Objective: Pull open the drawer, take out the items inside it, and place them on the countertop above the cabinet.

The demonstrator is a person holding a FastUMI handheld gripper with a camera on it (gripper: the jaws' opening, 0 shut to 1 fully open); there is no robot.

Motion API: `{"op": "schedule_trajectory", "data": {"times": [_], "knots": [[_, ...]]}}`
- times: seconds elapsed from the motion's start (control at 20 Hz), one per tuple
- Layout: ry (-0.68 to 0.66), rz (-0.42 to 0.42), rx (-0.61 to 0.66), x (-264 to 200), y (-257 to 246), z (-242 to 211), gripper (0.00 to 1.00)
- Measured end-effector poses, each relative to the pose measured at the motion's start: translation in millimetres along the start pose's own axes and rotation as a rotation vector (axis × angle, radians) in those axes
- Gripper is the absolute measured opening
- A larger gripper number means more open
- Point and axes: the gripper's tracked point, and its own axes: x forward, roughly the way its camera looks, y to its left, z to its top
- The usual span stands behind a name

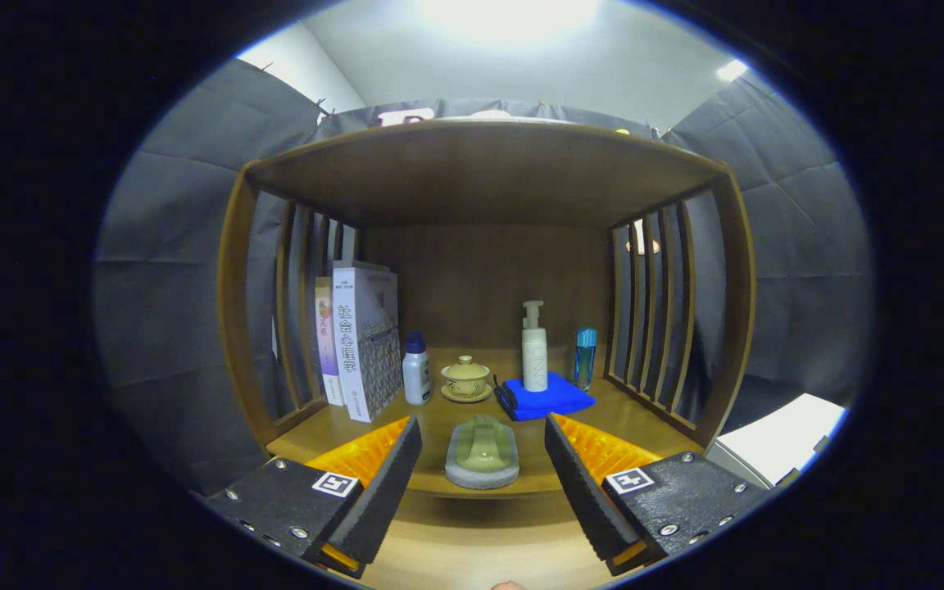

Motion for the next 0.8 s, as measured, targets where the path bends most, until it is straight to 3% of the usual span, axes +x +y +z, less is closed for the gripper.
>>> {"op": "schedule_trajectory", "data": {"times": [0.8], "knots": [[-0.074, 0.009, 0.050, -110.6, -4.7, -36.1, 0.94]]}}
